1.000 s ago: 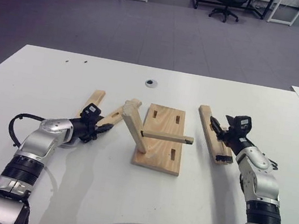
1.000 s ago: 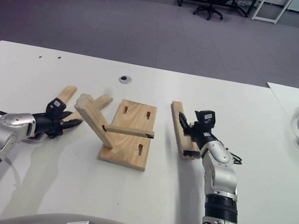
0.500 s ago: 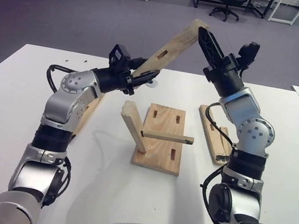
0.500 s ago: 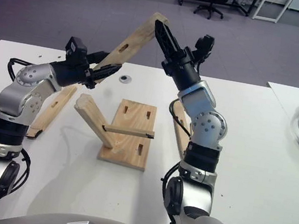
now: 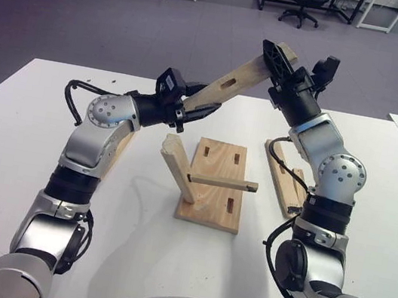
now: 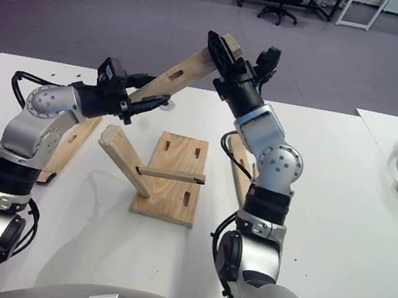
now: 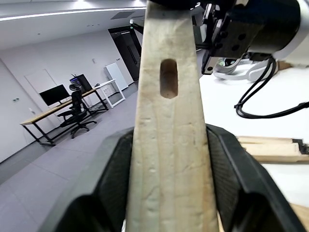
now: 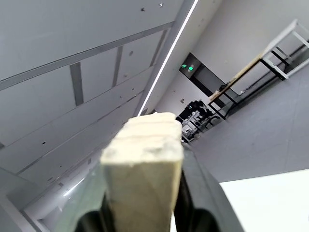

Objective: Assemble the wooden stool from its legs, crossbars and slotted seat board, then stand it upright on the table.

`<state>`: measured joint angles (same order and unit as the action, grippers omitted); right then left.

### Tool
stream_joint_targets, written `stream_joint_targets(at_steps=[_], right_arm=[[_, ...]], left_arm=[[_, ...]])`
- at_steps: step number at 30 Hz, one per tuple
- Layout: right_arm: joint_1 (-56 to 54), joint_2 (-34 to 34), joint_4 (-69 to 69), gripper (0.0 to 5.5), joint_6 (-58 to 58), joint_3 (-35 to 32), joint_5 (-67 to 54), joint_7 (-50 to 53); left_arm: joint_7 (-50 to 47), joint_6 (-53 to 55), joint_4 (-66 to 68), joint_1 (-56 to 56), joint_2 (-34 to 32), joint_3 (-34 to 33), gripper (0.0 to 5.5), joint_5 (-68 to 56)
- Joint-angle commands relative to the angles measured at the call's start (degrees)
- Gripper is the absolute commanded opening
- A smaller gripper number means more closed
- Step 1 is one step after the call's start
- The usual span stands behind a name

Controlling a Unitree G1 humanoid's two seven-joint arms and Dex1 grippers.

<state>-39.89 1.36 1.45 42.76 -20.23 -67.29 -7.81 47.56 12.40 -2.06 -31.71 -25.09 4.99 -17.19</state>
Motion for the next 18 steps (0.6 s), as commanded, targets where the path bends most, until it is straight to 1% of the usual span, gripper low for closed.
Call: stream_joint_targets(at_steps=[1, 3, 5, 7, 8, 10, 13, 16, 18], right_arm=[[1.68, -0.4, -0.24, 1.02, -0.46, -2.88, -3.11, 2.61], [3.11, -0.46, -1.03, 1.0, -1.59, -3.83, -3.32, 3.52], [8.33, -0.11, -6.28, 1.0, -2.45, -4.55, -3.1, 4.09], [18.29, -0.89, -16.11, 1.0, -1.89, -5.92, -5.96, 8.17], [23.08, -1.28, -20.35, 1.0, -1.43, -6.38, -7.57, 10.42], [31.52, -1.43, -26.87, 1.0, -1.42, -7.08, -11.39, 14.97], [43.23, 0.35, -34.55, 1.0, -1.76, -8.04, -17.08, 21.95], [50.91, 3.16, -38.83, 1.0, -2.83, -7.99, -21.04, 27.91], [53.31, 5.14, -39.67, 1.0, -3.76, -7.41, -21.31, 30.04]], left_arm=[[2.83, -2.31, 0.07, -0.36, -1.05, 0.37, 2.63, 0.22], [2.11, -2.87, 1.15, -0.27, -1.17, -0.05, 3.02, 1.2], [0.56, -2.29, 1.58, 1.3, -1.99, -0.81, 3.42, 2.22], [-0.92, 0.27, -0.53, 7.65, -4.53, -2.67, 3.8, 2.6], [-1.96, 1.53, -1.88, 11.19, -5.46, -3.85, 3.89, 2.8], [-4.53, 3.87, -4.63, 17.94, -6.35, -5.2, 4.28, 3.57], [-7.82, 7.42, -9.52, 28.85, -7.39, -3.89, 4.82, 5.99], [-10.6, 11.51, -12.66, 33.87, -6.99, -1.91, 5.37, 7.95], [-11.7, 13.7, -13.34, 34.74, -7.07, -0.95, 5.4, 8.93]])
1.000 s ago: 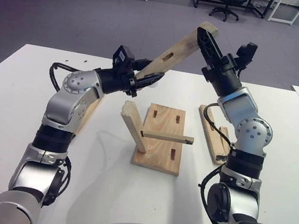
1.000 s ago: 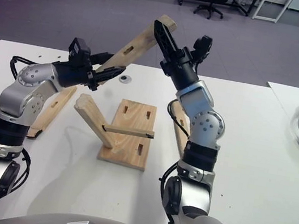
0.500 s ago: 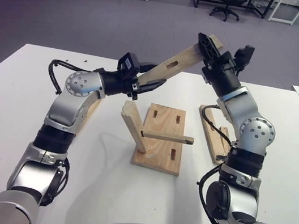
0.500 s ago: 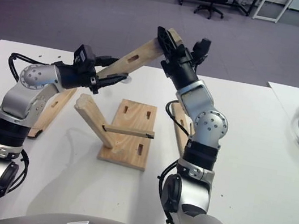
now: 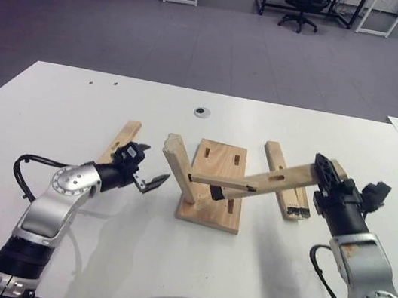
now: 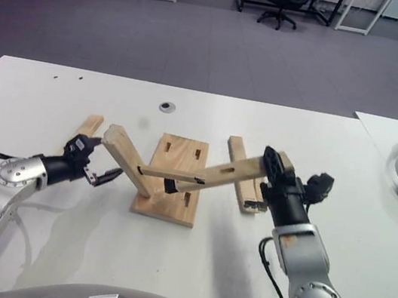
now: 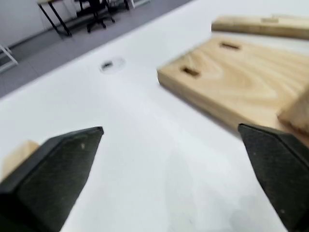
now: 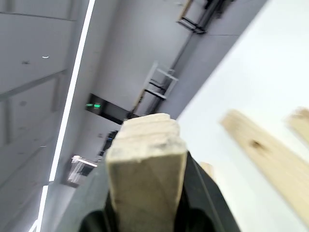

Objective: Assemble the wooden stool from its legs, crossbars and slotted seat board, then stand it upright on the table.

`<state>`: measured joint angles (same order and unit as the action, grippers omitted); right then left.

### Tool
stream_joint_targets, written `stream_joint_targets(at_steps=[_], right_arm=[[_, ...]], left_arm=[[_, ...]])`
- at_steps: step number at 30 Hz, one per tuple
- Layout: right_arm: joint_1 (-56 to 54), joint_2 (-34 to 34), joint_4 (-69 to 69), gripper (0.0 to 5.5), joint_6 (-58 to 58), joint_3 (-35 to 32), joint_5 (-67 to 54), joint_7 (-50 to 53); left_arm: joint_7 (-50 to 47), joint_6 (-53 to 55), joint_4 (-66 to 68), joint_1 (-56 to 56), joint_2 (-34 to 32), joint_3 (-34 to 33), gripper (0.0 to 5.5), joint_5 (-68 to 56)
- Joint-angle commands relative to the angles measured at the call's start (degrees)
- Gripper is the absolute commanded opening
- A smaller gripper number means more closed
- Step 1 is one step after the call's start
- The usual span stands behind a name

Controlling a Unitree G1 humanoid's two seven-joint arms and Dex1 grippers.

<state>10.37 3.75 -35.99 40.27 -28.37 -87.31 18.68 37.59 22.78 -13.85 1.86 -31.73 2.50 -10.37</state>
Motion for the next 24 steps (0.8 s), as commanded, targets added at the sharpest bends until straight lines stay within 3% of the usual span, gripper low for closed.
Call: stream_joint_targets(at_steps=[1, 8, 12, 18, 24], right_arm=[[3.24, 3.23, -2.2, 1.0, -2.32, 1.05, -0.62, 4.35], [5.09, 4.5, -2.78, 1.0, -6.79, 6.78, 12.98, 3.62], [4.89, 10.49, -6.61, 1.01, -5.15, 9.58, 23.55, 6.23], [0.54, 19.22, -10.37, 1.03, -0.2, 12.24, 29.77, 9.58], [3.77, 22.66, -12.55, 1.03, -1.06, 20.26, 39.25, 2.26]], left_arm=[[-2.12, 3.9, -1.43, 1.5, -0.72, 2.26, 5.4, 3.04], [-1.92, 6.61, -1.42, -0.28, 0.1, 7.81, 5.4, 5.49], [-1.75, 10.23, -4.85, -1.59, 1.68, 6.48, 5.4, 1.65], [-2.1, 17.22, -10.76, -3.65, 3.73, 5.15, 5.4, -3.95], [-4.08, 22.63, -16.58, -3.91, 6.69, 6.22, 5.4, -7.9]])
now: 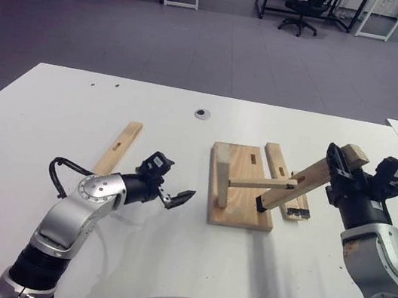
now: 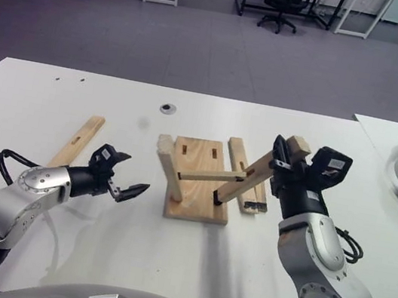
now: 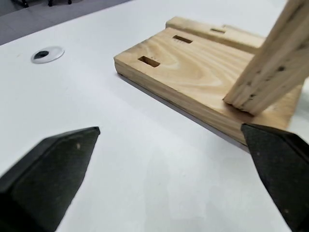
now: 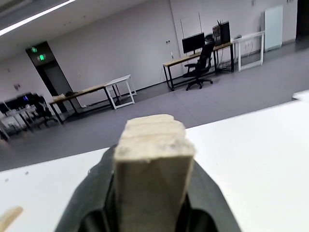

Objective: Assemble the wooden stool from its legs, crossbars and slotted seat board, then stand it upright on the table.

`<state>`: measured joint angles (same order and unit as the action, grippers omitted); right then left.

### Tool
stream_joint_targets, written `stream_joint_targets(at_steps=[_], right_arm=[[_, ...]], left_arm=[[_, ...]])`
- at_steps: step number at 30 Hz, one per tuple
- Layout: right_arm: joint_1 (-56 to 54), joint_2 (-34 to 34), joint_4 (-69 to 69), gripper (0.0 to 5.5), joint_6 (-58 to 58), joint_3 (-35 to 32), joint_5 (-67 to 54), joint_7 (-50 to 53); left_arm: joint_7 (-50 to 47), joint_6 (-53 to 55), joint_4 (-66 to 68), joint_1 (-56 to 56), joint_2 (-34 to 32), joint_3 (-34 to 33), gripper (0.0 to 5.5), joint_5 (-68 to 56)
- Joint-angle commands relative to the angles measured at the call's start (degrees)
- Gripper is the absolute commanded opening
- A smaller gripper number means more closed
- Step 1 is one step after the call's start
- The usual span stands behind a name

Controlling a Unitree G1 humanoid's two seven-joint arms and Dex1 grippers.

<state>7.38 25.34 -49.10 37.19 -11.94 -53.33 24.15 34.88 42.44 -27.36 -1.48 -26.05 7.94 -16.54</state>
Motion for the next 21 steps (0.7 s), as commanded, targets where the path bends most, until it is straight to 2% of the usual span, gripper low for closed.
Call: stream_joint_targets(at_steps=[1, 8, 12, 15, 18, 21], right_arm=[[7.89, 0.68, 0.79, 1.03, 1.17, 4.33, 6.33, -4.57], [12.58, -2.26, 3.38, 1.03, -5.95, 3.73, 10.74, -12.07], [10.46, 1.71, 2.31, 1.04, -5.46, 8.57, 18.69, -15.17], [9.18, 1.09, 4.04, 1.07, -3.27, 8.6, 18.48, -14.86], [7.59, -0.29, 7.93, 2.02, 1.06, 9.82, 15.09, -15.86], [6.56, -0.4, 12.6, 2.57, 5.2, 11.74, 13.1, -20.29]], left_arm=[[-1.82, 3.67, -3.99, -0.33, 1.31, 1.15, 5.4, -2.06], [-3.94, 6.91, -7.51, -1.05, 2.47, 2.43, 5.4, -3.99], [-5.14, 8.75, -9.49, -3.03, 3.51, 2.3, 5.4, -5.38], [-6.89, 11.46, -12.52, -5.6, 6.23, 2.05, 5.4, -8.08], [-9.18, 13.06, -13.6, -6.29, 8.5, 3.4, 5.4, -8.65], [-11.22, 13.29, -12.99, -6.27, 9.96, 5.28, 5.4, -8.4]])
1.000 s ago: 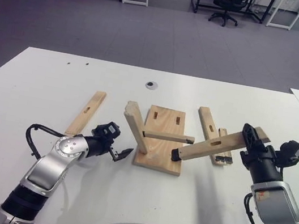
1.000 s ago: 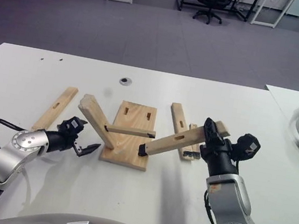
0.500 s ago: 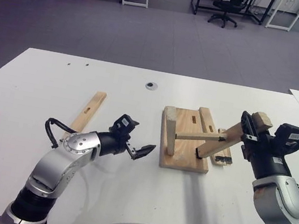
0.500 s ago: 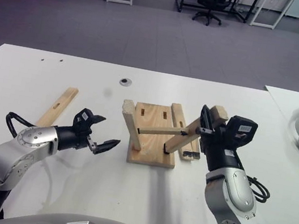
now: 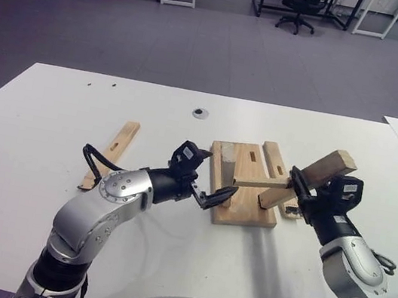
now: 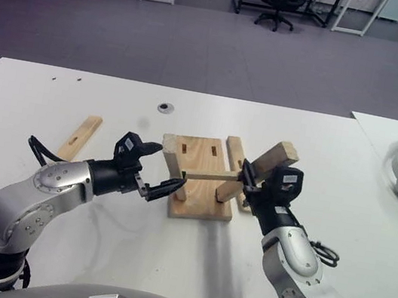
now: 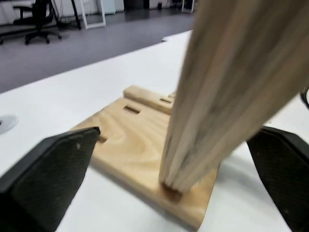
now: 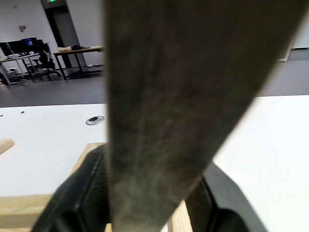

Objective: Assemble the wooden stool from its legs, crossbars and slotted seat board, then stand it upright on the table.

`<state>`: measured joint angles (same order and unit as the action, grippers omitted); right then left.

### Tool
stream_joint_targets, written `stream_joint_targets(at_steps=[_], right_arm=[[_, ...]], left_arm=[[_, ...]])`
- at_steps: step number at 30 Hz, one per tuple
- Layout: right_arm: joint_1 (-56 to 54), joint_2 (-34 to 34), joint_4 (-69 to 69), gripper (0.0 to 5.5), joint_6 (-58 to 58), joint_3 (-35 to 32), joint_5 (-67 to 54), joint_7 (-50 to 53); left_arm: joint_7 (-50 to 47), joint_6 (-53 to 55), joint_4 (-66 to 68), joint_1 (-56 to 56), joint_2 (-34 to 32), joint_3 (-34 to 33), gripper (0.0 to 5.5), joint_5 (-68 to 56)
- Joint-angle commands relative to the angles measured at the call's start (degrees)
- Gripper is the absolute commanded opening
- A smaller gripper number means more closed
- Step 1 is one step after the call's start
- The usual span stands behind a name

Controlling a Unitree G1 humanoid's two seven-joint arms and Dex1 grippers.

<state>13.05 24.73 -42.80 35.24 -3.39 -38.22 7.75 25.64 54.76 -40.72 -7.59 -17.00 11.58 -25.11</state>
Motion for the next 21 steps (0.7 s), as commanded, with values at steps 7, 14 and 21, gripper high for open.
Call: stream_joint_targets(at_steps=[7, 14, 21], right_arm=[[-2.64, 2.65, 4.31, 3.44, 6.92, 6.84, 2.01, -7.96], [-3.91, 7.39, -0.2, 3.44, 8.45, 13.84, 6.07, -13.3], [-3.6, 3.68, 2.27, 3.44, 7.24, 4.74, -0.89, -14.25]], left_arm=[[-4.7, -1.68, 6.82, -4.03, 5.36, 7.78, 5.4, 2.4], [-4.91, -3.6, 10.18, -5.72, 7.79, 9.6, 5.4, 3.09], [-3.56, -7.71, 9.18, -2.05, 4.02, 7.01, 5.4, 3.62]])
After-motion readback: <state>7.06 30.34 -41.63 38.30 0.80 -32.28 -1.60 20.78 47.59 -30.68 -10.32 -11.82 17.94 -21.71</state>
